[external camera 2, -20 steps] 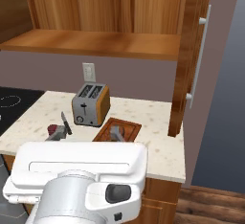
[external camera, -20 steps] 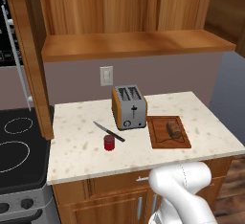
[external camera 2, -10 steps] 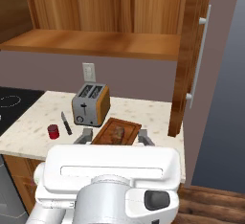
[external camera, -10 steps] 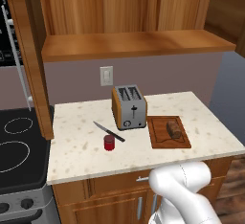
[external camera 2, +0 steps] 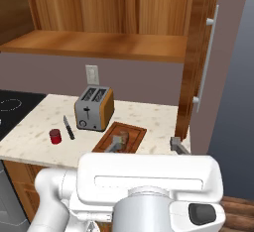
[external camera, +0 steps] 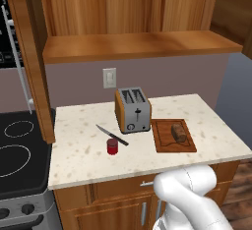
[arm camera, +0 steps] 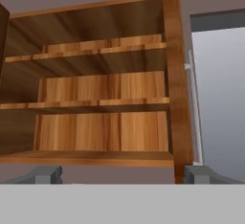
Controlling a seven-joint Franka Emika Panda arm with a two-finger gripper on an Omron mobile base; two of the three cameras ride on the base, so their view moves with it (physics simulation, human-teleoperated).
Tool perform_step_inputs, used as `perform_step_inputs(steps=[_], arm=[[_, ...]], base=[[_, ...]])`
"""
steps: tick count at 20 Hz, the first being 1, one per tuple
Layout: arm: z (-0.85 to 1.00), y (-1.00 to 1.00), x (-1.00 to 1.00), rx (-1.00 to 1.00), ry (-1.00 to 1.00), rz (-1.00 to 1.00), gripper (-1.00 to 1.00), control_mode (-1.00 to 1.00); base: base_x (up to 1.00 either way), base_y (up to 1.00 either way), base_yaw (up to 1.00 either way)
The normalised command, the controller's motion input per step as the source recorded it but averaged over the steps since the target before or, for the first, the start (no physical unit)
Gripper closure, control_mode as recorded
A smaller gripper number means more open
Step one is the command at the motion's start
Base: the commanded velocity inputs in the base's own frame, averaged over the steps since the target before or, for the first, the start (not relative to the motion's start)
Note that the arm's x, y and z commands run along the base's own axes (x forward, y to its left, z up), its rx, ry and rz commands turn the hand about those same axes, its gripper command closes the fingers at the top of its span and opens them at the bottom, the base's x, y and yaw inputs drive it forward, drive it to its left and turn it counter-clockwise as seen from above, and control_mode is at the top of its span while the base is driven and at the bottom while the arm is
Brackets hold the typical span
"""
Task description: Pick the bread, place it on the cutting board, pick the jam, place it on the counter, and close the cabinet.
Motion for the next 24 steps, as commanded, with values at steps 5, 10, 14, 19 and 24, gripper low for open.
perform_step_inputs(steps=[5, 10, 14, 19, 24], arm=[[0.0, -0.33, 0.0, 0.0, 0.0, 0.0, -1.0, -1.0], [0.0, -0.31, 0.0, 0.0, 0.0, 0.0, -1.0, -1.0], [0.0, -0.31, 0.0, 0.0, 0.0, 0.0, -1.0, -1.0], [0.0, -0.21, 0.09, 0.0, 0.0, 0.01, -1.0, -1.0], [0.0, -0.19, 0.16, 0.0, 0.0, 0.03, -1.0, -1.0]], base=[[0.0, 0.0, 0.0], [0.0, 0.0, 0.0], [0.0, 0.0, 0.0], [0.0, 0.0, 0.0], [0.0, 0.0, 0.0]])
